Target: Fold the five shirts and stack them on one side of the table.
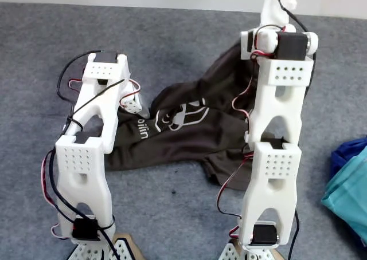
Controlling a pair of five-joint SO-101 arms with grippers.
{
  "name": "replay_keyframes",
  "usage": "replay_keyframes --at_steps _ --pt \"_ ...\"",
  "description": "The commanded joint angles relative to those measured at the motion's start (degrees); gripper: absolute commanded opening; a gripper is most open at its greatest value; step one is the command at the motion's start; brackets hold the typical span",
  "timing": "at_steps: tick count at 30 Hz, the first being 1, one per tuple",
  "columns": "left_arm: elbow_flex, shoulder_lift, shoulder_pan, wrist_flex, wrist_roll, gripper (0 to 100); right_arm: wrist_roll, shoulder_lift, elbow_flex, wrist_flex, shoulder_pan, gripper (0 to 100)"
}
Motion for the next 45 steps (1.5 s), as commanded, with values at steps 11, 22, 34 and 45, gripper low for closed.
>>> replay_keyframes --at_steps 11,22,34,45 --pt "-0.1 -9.3 -0.4 -8.9 -0.5 16 0.4 2.0 -0.6 0.4 0.7 0.6" --pt "0.0 -16.7 -2.9 -9.9 -2.8 15 0.5 2.0 -0.6 0.4 0.7 0.6" --pt "-0.1 -5.1 -4.5 -18.2 -5.6 15 0.5 2.1 -0.2 0.4 0.7 0.6" --pt "-0.1 1.1 -4.1 -18.9 -5.5 10 0.5 2.1 0.0 0.4 0.7 0.6"
